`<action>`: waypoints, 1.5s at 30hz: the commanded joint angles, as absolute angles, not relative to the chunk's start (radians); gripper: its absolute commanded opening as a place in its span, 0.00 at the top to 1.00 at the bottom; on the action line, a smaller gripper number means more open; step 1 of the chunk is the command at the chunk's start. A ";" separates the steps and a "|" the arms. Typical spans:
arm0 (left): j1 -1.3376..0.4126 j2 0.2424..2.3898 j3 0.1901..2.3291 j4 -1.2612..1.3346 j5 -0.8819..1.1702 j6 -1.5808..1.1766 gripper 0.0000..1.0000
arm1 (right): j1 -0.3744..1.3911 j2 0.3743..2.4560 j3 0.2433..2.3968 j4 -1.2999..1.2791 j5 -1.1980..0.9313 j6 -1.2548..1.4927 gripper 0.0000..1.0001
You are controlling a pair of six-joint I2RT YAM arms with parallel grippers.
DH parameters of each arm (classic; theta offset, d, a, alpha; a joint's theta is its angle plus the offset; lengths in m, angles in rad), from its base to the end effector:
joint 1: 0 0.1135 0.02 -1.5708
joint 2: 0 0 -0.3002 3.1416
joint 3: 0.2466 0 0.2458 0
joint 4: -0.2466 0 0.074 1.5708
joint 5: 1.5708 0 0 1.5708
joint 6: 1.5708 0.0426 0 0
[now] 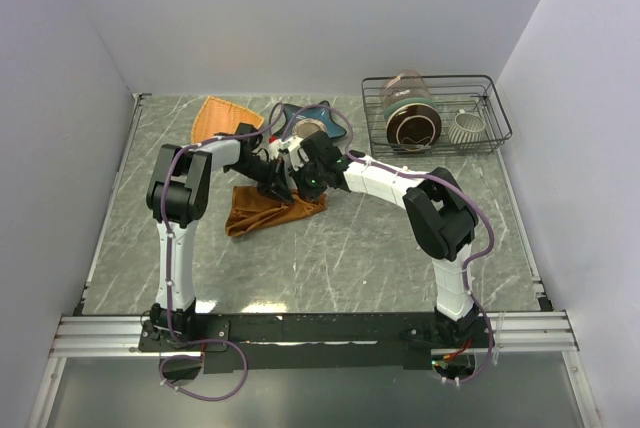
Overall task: Fold the napkin into a case and place the utensils inside
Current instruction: Stuff the top corner of the smaller-rectangle-folded napkin into the folded napkin.
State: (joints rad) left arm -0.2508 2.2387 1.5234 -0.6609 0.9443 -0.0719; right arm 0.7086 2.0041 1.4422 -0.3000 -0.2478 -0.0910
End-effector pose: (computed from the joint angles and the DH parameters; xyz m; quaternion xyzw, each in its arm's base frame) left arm 0.4219 -0.1437 0.1411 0.1232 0.8789 -0.4607 0.0127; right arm 0.3385 0.3039 0.2222 -0.4017 0.8406 0.2151 0.2929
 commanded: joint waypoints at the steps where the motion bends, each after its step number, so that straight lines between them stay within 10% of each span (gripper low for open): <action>1: -0.259 2.238 1.584 -0.675 0.919 -0.106 0.99 | 0.704 1.976 1.488 -0.282 -0.273 -0.104 1.00; 45: -0.238 2.300 1.563 -0.508 1.046 -0.296 0.98 | 0.698 2.180 1.606 -0.376 -0.169 -0.086 0.97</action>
State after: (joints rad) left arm -0.2359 2.3054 1.5543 -0.5510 1.0298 -0.2802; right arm 0.7002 2.1338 1.5608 -0.3595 -0.2157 -0.1085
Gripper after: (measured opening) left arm 0.024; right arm 0.043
